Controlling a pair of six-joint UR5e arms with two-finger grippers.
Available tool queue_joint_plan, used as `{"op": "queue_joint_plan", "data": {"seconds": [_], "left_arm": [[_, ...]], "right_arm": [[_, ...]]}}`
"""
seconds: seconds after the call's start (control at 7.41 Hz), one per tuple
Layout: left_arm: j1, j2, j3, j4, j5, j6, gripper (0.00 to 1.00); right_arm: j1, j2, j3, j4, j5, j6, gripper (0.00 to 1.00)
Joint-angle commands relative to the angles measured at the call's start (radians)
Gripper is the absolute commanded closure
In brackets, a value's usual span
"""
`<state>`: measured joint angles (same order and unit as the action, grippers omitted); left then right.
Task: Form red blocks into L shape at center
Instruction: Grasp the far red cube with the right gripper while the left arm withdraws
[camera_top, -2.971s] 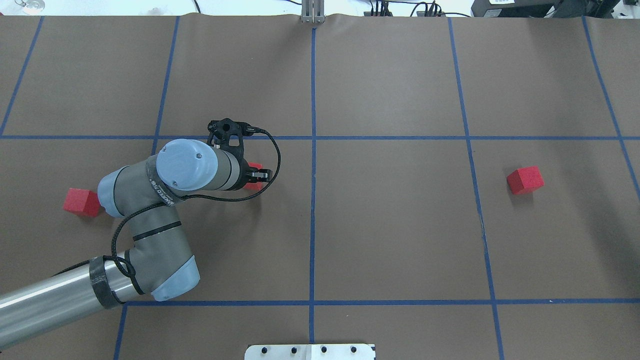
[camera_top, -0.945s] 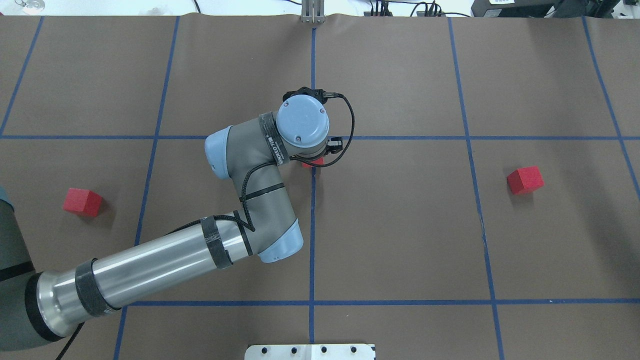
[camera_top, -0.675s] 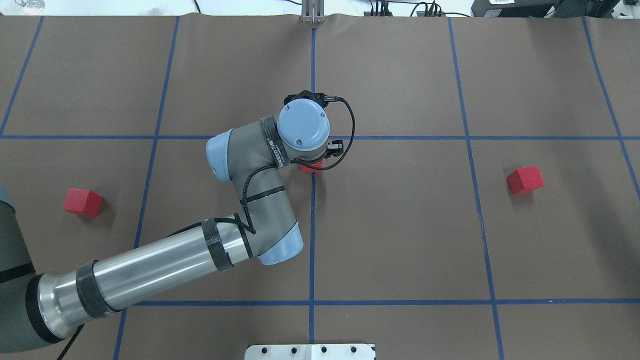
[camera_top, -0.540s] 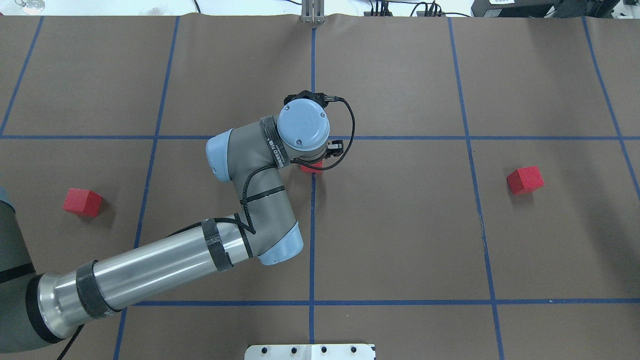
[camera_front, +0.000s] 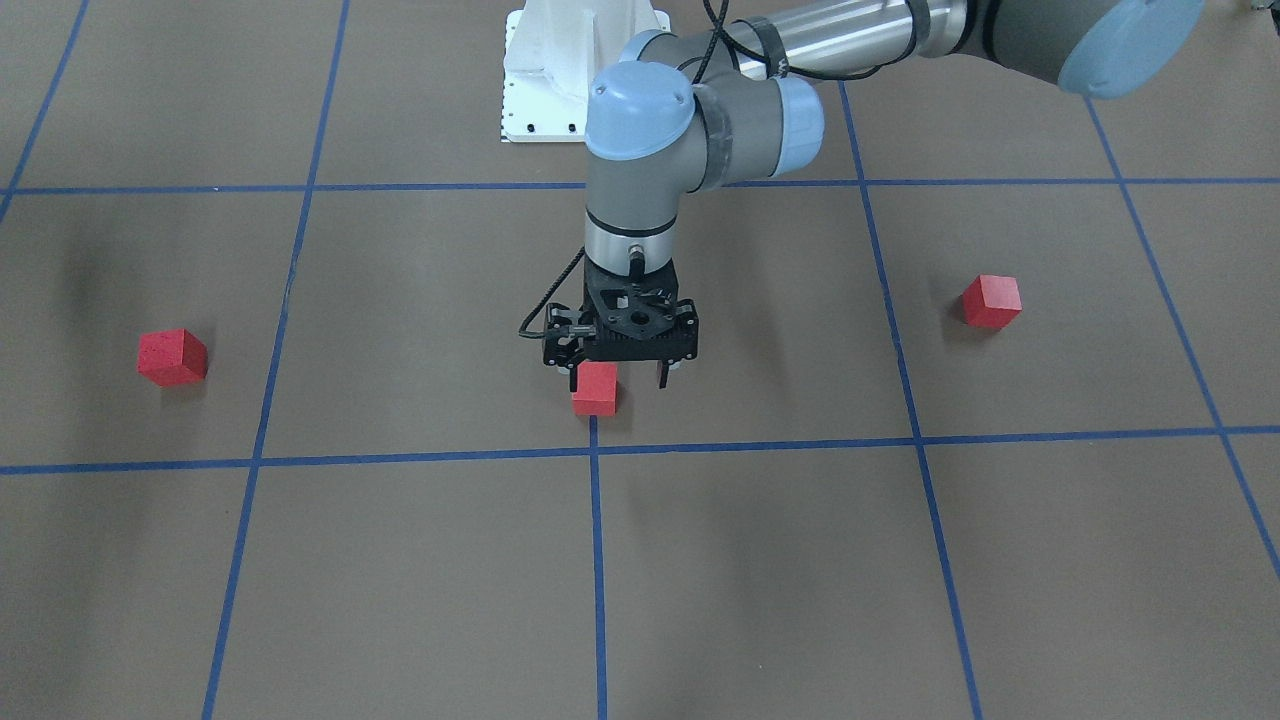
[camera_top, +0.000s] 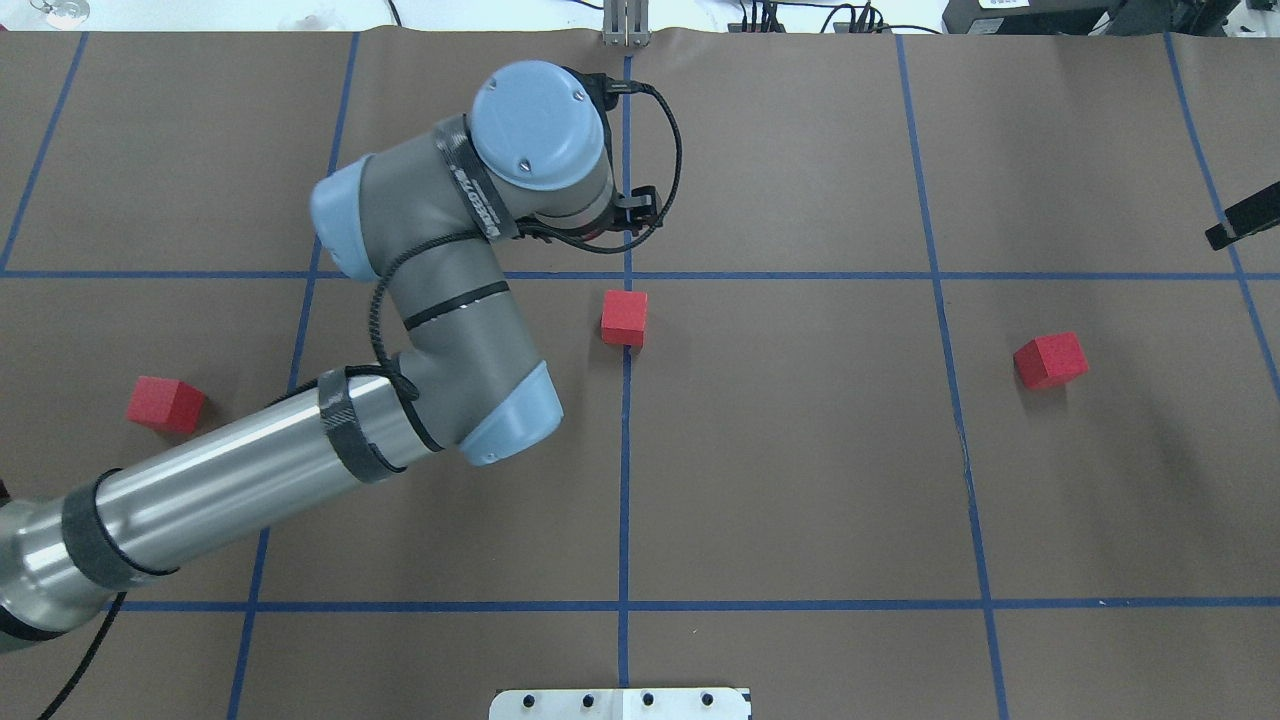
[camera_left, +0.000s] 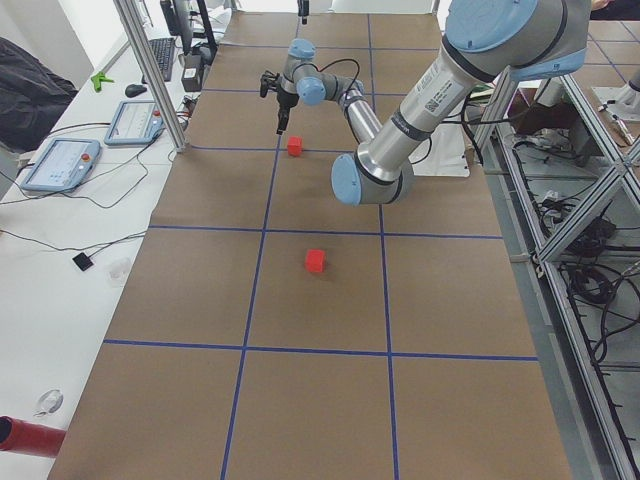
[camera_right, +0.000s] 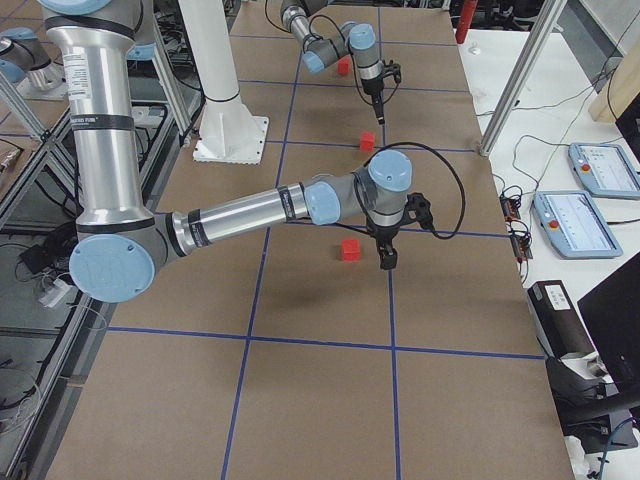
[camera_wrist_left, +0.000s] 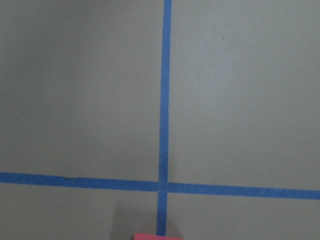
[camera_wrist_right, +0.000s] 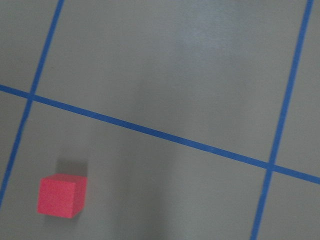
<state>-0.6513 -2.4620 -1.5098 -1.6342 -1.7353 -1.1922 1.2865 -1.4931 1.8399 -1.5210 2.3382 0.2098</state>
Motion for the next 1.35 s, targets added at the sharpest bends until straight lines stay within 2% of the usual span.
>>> {"op": "queue_joint_plan", "data": {"seconds": [0.0,0.14,0.27,0.95,1.22], "left_arm": [[-0.109,0.159,-0.215,0.079,-0.085,0.110,0.00],[-0.135,0.201,-0.242,0.079,-0.104,0.146,0.00],[-0.139,0.204,-0.242,0.077,-0.102,0.148,0.00],[-0.139,0.238,-0.242,0.063,-0.102,0.149,0.00],[-0.139,0.239,-0.242,0.062,-0.102,0.149,0.00]], "right_arm": [[-0.154,0.001,0.010,0.097,-0.052,0.214,0.01],[-0.205,-0.001,-0.037,0.135,-0.090,0.252,0.01],[-0.228,0.001,-0.097,0.192,-0.092,0.258,0.01],[-0.340,0.011,-0.157,0.200,-0.099,0.292,0.01],[-0.375,0.013,-0.186,0.200,-0.128,0.292,0.01]]}}
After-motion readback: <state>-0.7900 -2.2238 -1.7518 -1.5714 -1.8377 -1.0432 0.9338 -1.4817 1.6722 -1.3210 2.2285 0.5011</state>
